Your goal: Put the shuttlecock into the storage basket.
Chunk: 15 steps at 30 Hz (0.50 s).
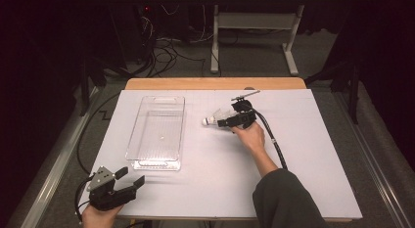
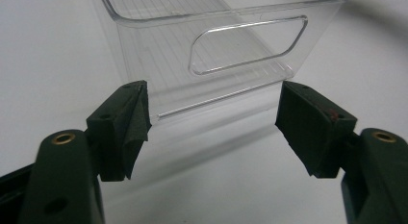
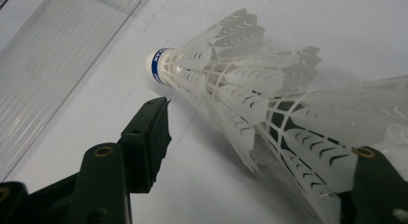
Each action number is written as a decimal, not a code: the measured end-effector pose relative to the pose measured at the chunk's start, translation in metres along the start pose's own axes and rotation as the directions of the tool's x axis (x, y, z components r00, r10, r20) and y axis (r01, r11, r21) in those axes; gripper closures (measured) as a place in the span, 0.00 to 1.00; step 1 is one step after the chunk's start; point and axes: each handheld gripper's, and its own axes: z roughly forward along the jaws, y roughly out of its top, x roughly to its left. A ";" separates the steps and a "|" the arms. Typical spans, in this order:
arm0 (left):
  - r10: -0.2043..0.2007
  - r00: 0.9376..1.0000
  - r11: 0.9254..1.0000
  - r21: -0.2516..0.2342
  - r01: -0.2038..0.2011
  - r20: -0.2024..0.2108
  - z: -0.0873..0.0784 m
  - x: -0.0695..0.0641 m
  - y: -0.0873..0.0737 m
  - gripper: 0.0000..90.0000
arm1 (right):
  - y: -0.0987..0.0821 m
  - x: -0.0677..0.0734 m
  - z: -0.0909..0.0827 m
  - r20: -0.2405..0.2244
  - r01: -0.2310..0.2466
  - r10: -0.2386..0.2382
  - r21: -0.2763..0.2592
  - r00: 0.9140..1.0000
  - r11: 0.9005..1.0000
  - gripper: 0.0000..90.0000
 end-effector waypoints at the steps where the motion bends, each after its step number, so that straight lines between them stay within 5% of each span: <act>1: 0.000 1.000 1.000 -0.001 0.000 0.000 0.000 0.000 0.000 0.32 | 0.000 -0.001 0.000 0.002 -0.003 0.003 0.002 1.000 1.000 0.44; 7: 0.002 1.000 1.000 -0.001 -0.002 0.000 0.000 0.000 0.000 0.32 | -0.003 -0.005 0.004 0.015 -0.016 0.015 0.037 1.000 0.999 0.43; 15: 0.003 1.000 1.000 0.002 -0.003 0.000 0.001 0.000 0.000 0.32 | -0.001 -0.003 0.005 -0.003 -0.003 0.003 0.009 1.000 1.000 0.44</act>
